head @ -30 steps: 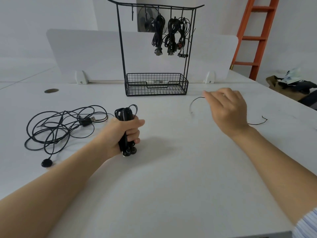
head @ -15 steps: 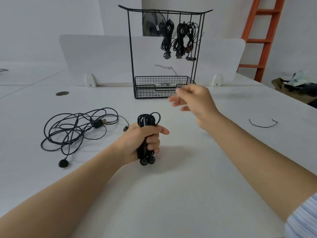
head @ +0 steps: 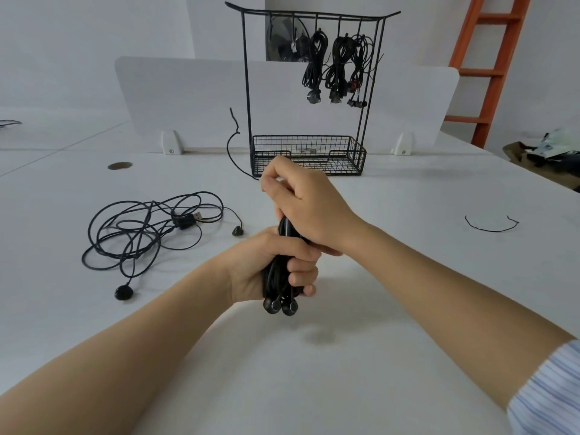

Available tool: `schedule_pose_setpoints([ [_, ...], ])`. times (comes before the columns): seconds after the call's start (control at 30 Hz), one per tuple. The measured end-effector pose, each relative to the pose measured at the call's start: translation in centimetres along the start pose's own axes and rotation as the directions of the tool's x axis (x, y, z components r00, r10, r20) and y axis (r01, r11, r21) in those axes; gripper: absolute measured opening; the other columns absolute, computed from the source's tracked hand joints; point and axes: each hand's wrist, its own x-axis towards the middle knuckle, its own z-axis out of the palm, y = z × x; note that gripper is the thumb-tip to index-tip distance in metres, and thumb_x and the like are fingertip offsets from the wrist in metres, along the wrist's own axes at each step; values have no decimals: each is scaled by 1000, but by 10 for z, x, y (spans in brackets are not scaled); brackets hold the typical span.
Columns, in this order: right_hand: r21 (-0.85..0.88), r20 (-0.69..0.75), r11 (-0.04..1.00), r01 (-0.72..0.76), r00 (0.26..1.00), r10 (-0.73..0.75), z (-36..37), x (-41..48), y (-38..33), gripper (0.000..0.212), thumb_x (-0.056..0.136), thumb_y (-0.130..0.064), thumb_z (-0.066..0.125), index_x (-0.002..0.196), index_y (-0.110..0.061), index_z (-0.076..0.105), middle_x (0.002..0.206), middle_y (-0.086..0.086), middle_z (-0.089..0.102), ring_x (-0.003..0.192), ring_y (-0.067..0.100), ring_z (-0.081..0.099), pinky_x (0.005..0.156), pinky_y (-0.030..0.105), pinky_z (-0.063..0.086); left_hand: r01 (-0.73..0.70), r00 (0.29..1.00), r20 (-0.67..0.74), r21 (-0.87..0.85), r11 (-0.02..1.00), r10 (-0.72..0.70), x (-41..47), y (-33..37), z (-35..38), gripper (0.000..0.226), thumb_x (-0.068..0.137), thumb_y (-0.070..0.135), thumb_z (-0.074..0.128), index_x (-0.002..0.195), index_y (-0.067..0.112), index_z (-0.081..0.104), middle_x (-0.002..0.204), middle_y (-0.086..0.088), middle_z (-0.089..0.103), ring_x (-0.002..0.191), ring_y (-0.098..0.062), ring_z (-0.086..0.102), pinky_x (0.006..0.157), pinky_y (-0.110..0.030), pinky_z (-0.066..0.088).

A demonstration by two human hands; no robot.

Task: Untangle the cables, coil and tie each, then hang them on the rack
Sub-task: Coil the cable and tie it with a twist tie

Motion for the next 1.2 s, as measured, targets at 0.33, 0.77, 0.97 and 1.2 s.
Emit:
schedule_pose_setpoints([
  [0.33,-111,-135,992,-55,990,40,-15,12,18,17,94,-19,47,77,-16,46,43,-10,41,50,17,42,56,34,37,160,974,-171,50,986,-150,5,-3,-2,14,66,17,61,57,13,51,46,3,35,33,-8,34,32,-12,25],
  [0.77,419,-133,818,-394,865,485,-26,1,35,19,87,-14,59,69,-17,61,62,-2,60,52,8,54,56,20,46,202,956,-255,201,959,-148,7,-1,0,43,69,16,65,41,23,32,42,5,27,34,-11,30,35,-15,19],
  [0.97,232,-28,910,-342,933,358,-15,-19,46,20,61,-10,50,44,-13,40,37,-13,38,38,1,33,45,11,27,95,976,-207,158,983,-61,1,2,0,37,74,27,50,40,22,37,41,5,29,33,-11,31,36,-13,20],
  [1.2,470,-26,844,-258,952,306,-6,-18,31,41,79,16,53,49,-12,47,37,-16,39,38,-2,32,44,7,27,6,954,-291,258,966,71,0,3,-7,37,75,26,52,41,23,39,42,4,30,33,-13,32,38,-15,21],
])
